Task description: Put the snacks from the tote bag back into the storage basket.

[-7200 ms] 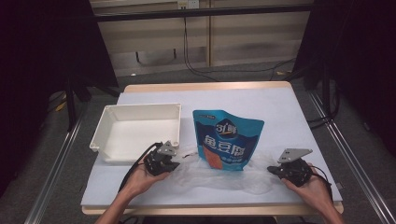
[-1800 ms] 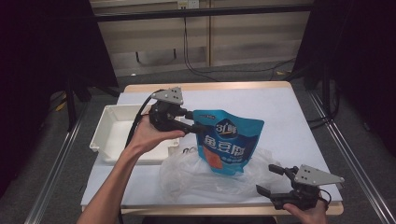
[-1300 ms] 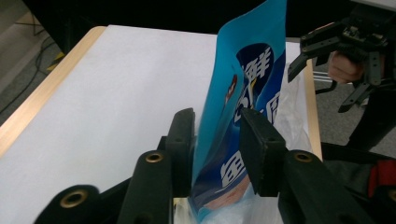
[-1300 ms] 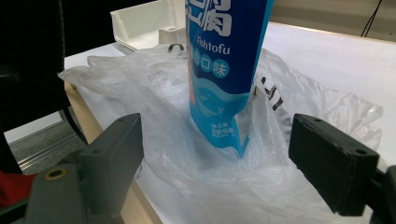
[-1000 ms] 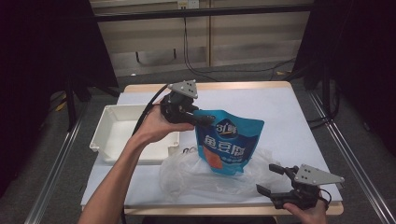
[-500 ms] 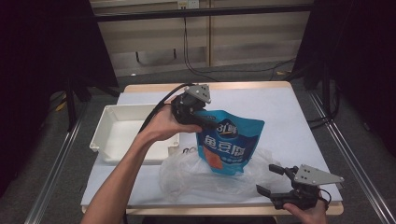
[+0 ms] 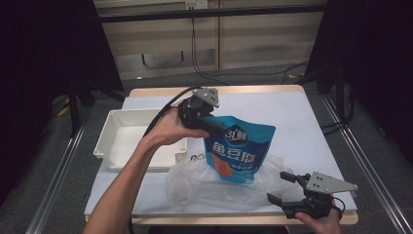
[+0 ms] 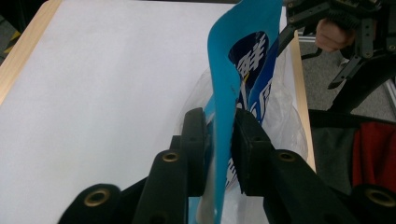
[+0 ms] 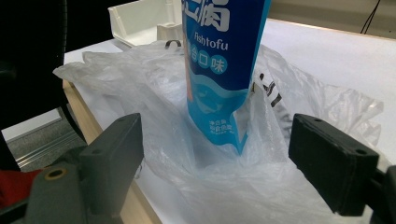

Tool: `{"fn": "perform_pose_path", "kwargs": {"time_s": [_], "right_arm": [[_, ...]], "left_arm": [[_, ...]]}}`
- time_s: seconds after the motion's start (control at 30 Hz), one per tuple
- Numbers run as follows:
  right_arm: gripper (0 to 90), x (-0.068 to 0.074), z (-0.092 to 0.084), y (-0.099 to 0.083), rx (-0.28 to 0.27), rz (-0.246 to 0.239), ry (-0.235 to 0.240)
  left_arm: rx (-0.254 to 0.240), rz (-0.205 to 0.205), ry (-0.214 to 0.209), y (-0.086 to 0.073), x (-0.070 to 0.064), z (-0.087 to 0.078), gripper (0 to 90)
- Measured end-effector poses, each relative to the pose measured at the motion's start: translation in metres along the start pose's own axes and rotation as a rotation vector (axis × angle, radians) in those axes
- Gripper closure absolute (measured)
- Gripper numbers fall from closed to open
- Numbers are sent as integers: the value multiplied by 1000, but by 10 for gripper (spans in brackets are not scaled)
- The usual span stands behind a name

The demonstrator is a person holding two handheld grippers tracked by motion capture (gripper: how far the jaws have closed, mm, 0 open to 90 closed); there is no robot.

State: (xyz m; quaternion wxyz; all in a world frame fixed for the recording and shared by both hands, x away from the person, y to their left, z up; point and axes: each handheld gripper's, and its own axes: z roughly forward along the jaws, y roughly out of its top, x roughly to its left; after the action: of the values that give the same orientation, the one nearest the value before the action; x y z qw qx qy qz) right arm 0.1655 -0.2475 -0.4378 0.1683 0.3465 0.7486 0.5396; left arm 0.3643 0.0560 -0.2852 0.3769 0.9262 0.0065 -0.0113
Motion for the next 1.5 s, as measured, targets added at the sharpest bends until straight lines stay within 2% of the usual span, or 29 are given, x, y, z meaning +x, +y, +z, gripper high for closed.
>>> {"fn": "perform_pose_path", "kwargs": {"time_s": [0.13,0.2,0.33,0.4,0.5,0.63,0.8,1.03,1.1,1.33,1.4,1.5], "right_arm": [[178,0,-1,0,0,-1,-1],[178,0,0,0,2,1,-2],[181,1,1,0,12,0,-3],[182,1,1,0,12,0,-3],[182,1,1,0,12,0,-1],[184,-1,0,0,13,8,-9],[184,0,1,0,14,5,-5],[184,-1,1,-1,16,9,-10],[184,-1,1,-1,16,11,-9],[183,-2,1,-1,14,10,-13],[181,-2,1,-1,13,14,-11],[180,-2,1,-1,13,12,-13]], "left_arm": [[10,-10,1,-7,2,1,693],[-4,-22,-4,-10,3,2,687],[-1,-15,-13,-11,3,7,677],[-22,-27,-34,-15,6,9,721],[-23,-26,-39,-16,6,10,787],[-8,-20,-57,-16,7,12,847],[11,-5,-58,-12,6,13,897],[11,16,-35,-7,3,15,900],[9,0,-42,-6,3,16,900],[1,-18,-74,-5,4,16,900],[-6,-20,-65,-5,5,16,900],[-12,-23,-79,-3,5,17,900]]}}
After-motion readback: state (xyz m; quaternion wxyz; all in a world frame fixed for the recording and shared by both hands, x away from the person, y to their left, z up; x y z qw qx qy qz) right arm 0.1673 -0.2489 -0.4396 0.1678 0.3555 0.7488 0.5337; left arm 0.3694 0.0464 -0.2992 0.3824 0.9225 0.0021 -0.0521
